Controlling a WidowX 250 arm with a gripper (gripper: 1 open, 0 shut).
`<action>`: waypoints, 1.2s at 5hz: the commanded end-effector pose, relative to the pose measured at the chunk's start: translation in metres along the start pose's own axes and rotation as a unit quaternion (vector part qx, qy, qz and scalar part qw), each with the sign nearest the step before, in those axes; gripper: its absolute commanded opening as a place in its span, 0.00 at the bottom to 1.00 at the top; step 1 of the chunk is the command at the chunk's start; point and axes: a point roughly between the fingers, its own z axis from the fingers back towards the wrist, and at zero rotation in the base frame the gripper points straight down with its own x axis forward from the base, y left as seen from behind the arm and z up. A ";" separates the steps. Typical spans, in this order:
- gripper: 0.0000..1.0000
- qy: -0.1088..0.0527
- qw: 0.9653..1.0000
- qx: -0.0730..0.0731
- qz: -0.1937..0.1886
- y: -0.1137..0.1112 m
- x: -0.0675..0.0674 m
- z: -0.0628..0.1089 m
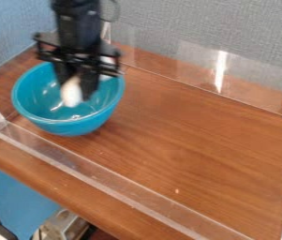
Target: Put the mushroom in the blue bowl
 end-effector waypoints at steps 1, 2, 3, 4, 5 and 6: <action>0.00 -0.007 1.000 0.008 0.015 0.016 0.002 -0.004; 0.00 0.002 1.000 0.012 0.016 0.022 -0.003 -0.020; 0.00 0.008 1.000 0.012 0.018 0.026 -0.003 -0.040; 0.00 0.013 1.000 0.015 0.023 0.030 -0.001 -0.059; 0.00 0.020 0.999 0.017 0.019 0.037 0.005 -0.059; 0.00 0.022 1.000 0.015 0.015 0.041 0.011 -0.053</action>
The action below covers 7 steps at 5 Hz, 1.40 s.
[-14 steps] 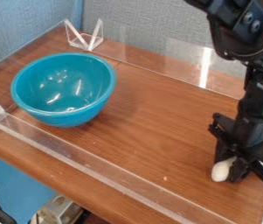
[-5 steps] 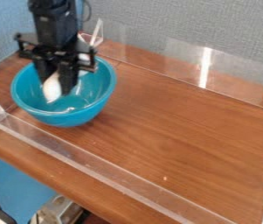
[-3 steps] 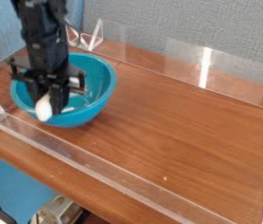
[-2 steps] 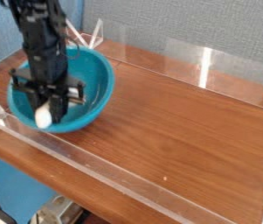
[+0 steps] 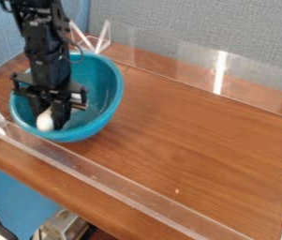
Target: Put the mushroom in the blue bowl
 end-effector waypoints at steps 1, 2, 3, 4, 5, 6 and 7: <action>0.00 -0.012 1.000 0.006 0.021 0.000 0.008 -0.006; 0.00 -0.009 0.999 0.008 0.035 -0.004 0.007 -0.016; 1.00 -0.007 0.999 0.007 0.038 0.004 0.012 -0.011; 1.00 -0.006 0.999 0.005 0.042 0.011 0.016 -0.002; 1.00 -0.008 0.999 0.003 0.051 0.005 0.015 -0.011; 1.00 -0.009 0.998 0.003 0.060 -0.001 0.015 -0.021; 1.00 -0.012 0.999 0.001 0.051 0.004 0.025 -0.018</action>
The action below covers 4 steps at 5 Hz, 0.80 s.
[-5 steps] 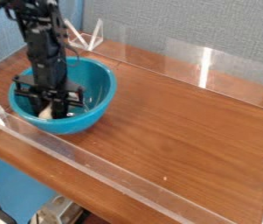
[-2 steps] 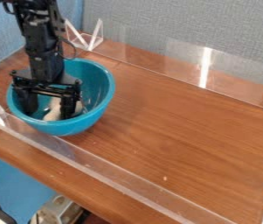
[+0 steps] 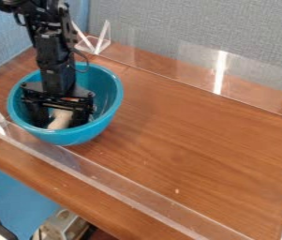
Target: Put the mushroom in the blue bowl
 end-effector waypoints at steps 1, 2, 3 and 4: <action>1.00 -0.036 0.999 0.008 0.034 0.009 0.015 0.026; 1.00 -0.056 0.998 0.013 0.026 0.017 0.014 0.035; 1.00 -0.074 0.997 0.016 0.018 0.024 0.013 0.043; 1.00 -0.083 0.996 0.019 0.003 0.033 0.014 0.054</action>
